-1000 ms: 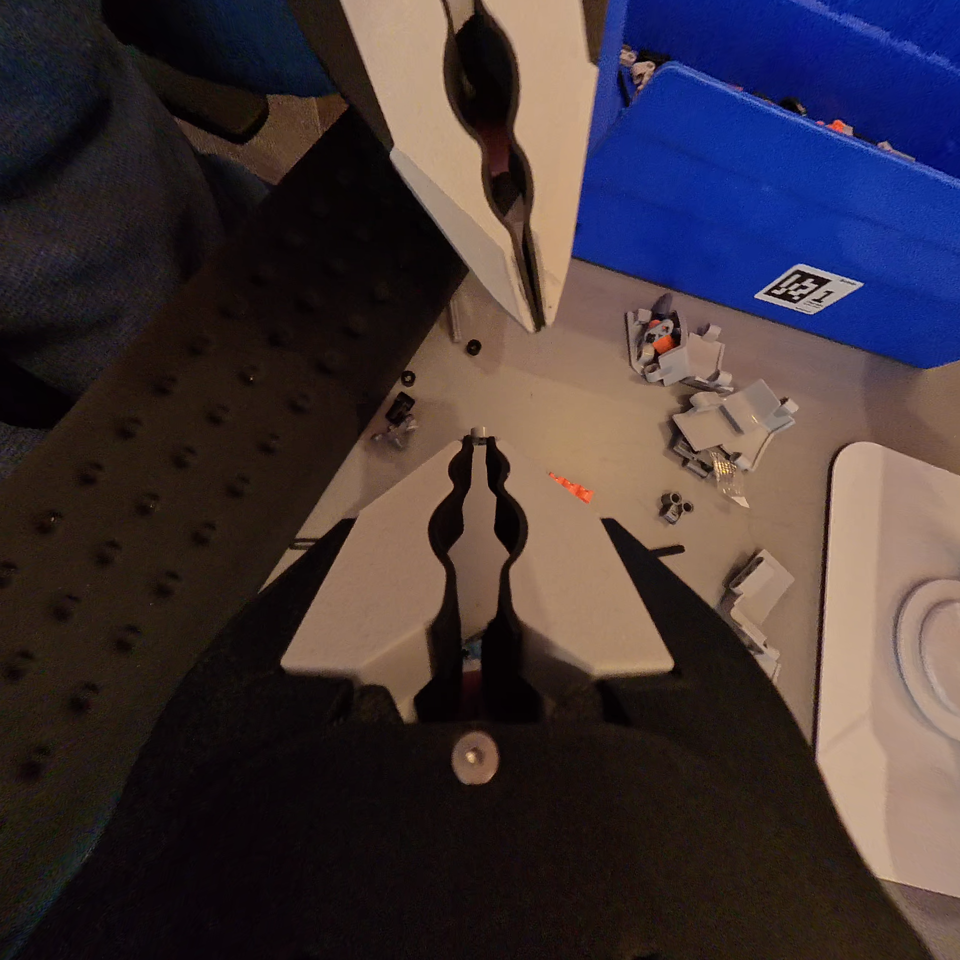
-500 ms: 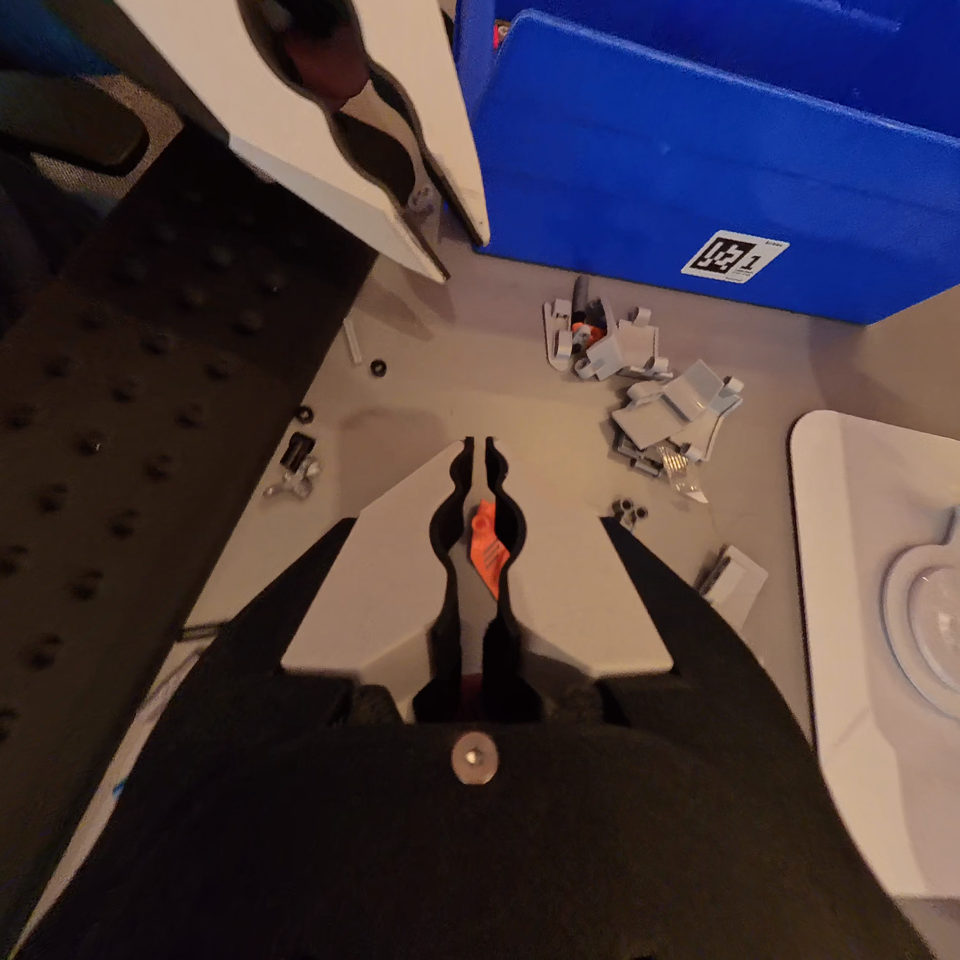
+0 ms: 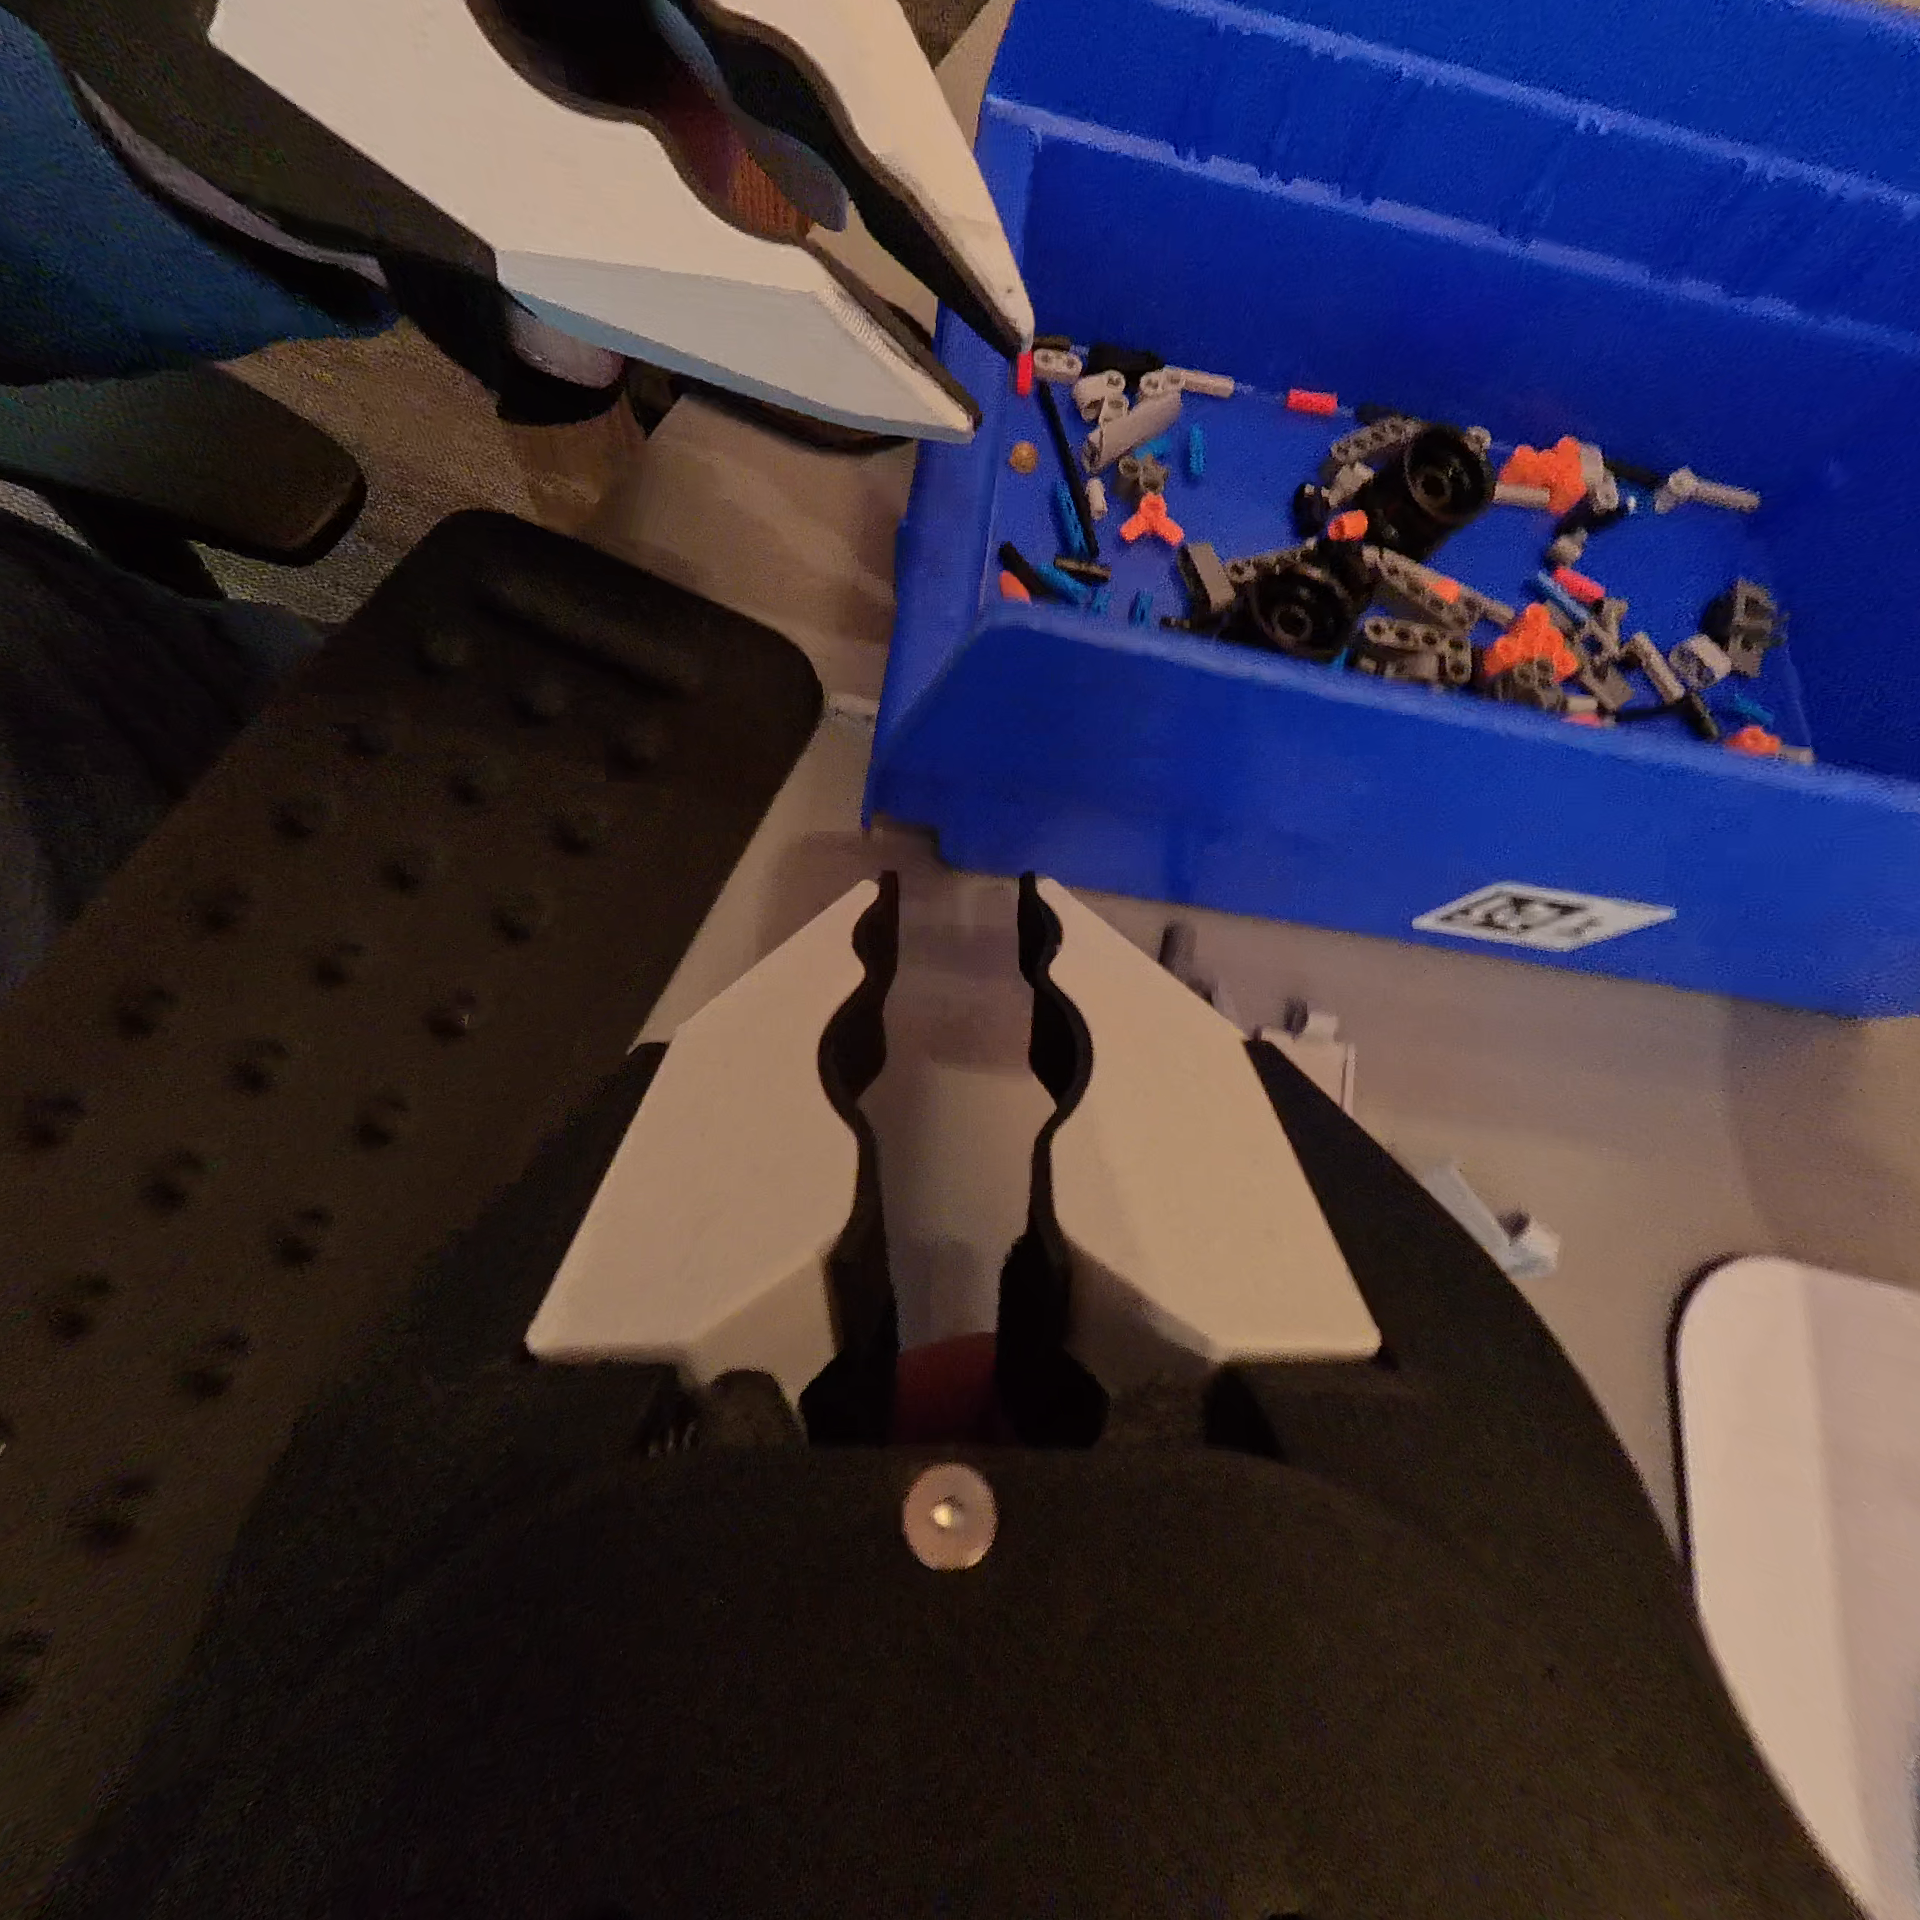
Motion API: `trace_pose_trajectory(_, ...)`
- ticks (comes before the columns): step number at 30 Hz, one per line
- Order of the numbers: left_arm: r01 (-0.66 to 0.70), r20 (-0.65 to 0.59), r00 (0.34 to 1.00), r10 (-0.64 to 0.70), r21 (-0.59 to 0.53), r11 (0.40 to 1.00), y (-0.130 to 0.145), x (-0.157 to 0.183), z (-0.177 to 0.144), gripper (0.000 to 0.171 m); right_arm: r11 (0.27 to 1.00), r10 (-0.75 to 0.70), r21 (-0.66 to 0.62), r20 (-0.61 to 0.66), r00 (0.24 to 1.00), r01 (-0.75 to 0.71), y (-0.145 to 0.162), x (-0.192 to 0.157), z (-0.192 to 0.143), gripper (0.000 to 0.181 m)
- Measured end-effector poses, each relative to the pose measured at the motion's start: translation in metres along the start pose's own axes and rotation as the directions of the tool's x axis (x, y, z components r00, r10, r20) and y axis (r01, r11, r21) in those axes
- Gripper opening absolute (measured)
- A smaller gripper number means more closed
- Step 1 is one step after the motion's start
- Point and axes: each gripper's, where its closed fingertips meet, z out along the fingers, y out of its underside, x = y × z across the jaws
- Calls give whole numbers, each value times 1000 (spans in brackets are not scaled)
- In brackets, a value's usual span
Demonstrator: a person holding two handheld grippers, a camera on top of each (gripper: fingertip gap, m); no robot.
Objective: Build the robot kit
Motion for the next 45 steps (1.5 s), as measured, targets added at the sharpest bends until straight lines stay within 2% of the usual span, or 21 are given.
trace_pose_trajectory(4,5,-49,999,-9,-72,997,19,0,-12,7,1000,-15,5,-25,1000,15,-13,5,22,12)
trace_pose_trajectory(9,25,-257,962,-97,-269,963,51,32,-24,6,1000,13,27,-50,999,-11,-25,15,47,3)
trace_pose_trajectory(13,54,-285,949,-136,-276,960,50,36,-27,7,999,-5,40,-98,995,9,-36,27,61,5)
trace_pose_trajectory(16,74,-284,946,-155,-277,958,54,33,-30,10,999,-49,3,30,998,49,-26,12,57,10)
trace_pose_trajectory(18,87,-284,944,-166,-272,958,55,32,-31,9,995,-94,3,176,980,95,-22,-12,51,18)
trace_pose_trajectory(19,94,-295,939,-175,-269,959,55,34,-31,9,992,-127,1,208,970,130,-21,-19,51,25)
trace_pose_trajectory(21,89,-300,939,-169,-262,961,55,34,-31,9,976,-210,-11,243,947,219,-19,-26,54,26)
trace_pose_trajectory(26,93,-302,938,-169,-251,964,56,35,-34,10,953,-273,-41,312,910,300,-16,-24,71,17)
trace_pose_trajectory(30,93,-296,941,-164,-240,966,56,31,-37,10,947,-263,-69,384,885,312,-15,-28,77,2)
trace_pose_trajectory(32,101,-292,942,-165,-223,970,53,28,-38,10,944,-261,-88,392,882,318,-14,-28,76,1)
trace_pose_trajectory(36,104,-325,932,-159,-182,978,37,37,-32,10,946,-238,-131,341,910,296,-4,-22,56,1)
trace_pose_trajectory(41,71,-340,934,-111,-127,989,-7,65,1,20,970,-164,-145,194,967,193,17,-16,-8,1)
trace_pose_trajectory(43,36,-297,951,-88,-175,984,-15,76,22,26,976,-130,-157,123,984,149,32,-17,-34,1)
trace_pose_trajectory(45,-39,-251,968,-27,-253,967,-11,84,45,33,984,-96,-146,73,993,106,44,-22,-56,1)
